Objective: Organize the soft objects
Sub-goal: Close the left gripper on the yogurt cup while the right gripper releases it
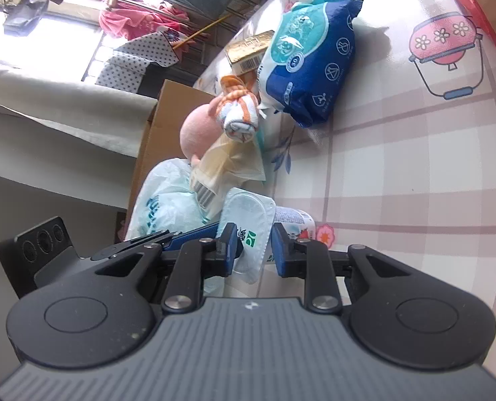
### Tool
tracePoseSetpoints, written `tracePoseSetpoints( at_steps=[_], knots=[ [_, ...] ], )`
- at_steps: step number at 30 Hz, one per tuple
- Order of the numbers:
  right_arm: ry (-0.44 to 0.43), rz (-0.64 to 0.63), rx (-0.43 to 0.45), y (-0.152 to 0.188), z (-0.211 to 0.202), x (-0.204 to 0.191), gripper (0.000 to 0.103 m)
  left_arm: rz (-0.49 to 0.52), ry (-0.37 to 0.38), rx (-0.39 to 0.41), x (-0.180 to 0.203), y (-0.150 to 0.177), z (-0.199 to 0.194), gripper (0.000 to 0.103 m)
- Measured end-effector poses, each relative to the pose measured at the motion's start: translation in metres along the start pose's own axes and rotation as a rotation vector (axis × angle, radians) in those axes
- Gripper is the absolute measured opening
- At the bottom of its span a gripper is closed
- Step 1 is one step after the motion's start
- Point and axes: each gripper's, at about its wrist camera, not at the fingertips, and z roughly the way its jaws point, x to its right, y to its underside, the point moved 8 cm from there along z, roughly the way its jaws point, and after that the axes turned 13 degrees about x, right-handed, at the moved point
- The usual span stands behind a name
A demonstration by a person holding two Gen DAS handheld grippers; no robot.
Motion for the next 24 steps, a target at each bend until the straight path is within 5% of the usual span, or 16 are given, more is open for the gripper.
tracePoseSetpoints(
  at_steps=[6,12,24],
  knots=[
    [-0.023,0.02,0.075,-0.017,-0.013,0.009,0.032,0.085,-0.01,0.012,0.017,-0.009,0.004,0.078],
    [-0.018,-0.034,0.105,-0.023,-0.019,0.007,0.033,0.144,-0.102,-0.038,0.02,-0.002,0.029,0.069],
    [-0.01,-0.269,0.056,-0.05,0.019,-0.049,0.041,0.061,-0.104,-0.018,-0.001,0.013,0.007,0.063]
  ],
)
